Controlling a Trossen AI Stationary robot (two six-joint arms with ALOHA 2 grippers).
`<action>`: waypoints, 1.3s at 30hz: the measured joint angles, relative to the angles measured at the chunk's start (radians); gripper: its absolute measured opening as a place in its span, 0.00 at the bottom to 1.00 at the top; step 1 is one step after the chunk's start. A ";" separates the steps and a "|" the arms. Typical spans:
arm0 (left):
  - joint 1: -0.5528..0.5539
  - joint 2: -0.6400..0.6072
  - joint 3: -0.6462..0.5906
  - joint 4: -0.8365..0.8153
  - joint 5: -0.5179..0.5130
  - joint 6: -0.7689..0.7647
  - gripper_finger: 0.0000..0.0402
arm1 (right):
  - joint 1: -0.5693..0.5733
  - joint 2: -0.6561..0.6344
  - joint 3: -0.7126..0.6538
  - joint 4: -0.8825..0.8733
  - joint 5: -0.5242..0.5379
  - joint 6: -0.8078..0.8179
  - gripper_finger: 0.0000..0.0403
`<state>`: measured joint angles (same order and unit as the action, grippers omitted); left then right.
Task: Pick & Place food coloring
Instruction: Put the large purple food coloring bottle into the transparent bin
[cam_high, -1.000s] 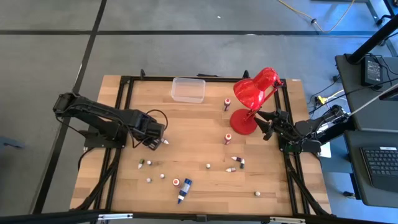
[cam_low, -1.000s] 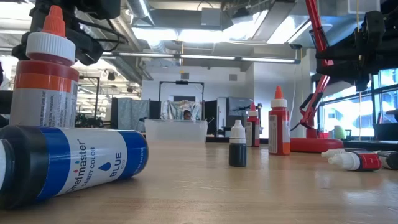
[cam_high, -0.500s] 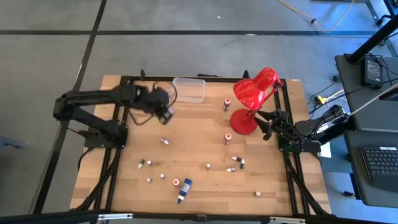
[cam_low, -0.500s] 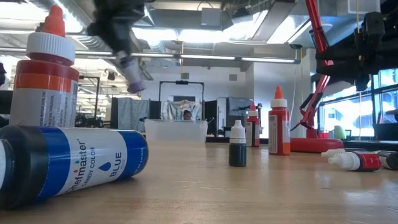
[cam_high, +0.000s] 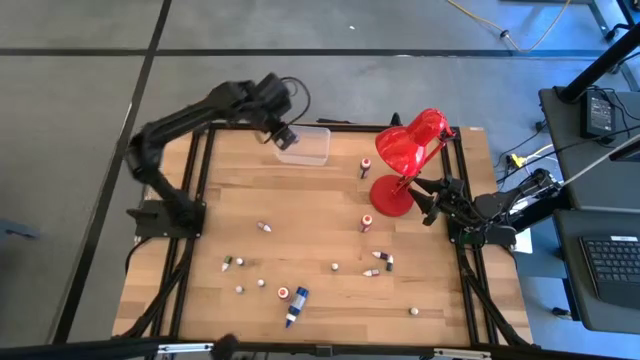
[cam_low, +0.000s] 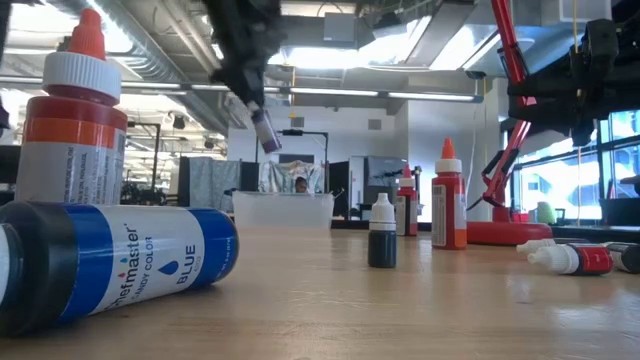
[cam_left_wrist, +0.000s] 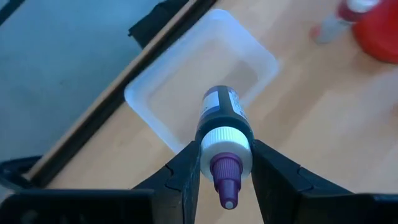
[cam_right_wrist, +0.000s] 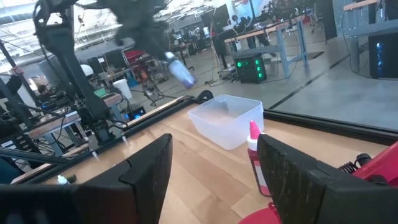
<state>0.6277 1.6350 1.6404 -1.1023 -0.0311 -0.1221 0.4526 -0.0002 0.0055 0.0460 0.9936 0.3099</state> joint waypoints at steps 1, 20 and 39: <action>0.018 0.037 0.024 -0.010 0.000 0.017 0.29 | 0.000 0.000 0.000 0.000 0.000 0.000 0.59; 0.149 0.418 0.126 -0.024 -0.024 0.056 0.29 | 0.000 0.000 0.000 0.000 0.000 -0.001 0.59; 0.153 0.419 0.126 -0.020 -0.110 0.057 0.37 | 0.000 0.000 0.000 0.000 0.001 -0.004 0.59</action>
<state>0.7807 2.0541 1.7668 -1.1226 -0.1407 -0.0647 0.4530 -0.0002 0.0055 0.0456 0.9943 0.3058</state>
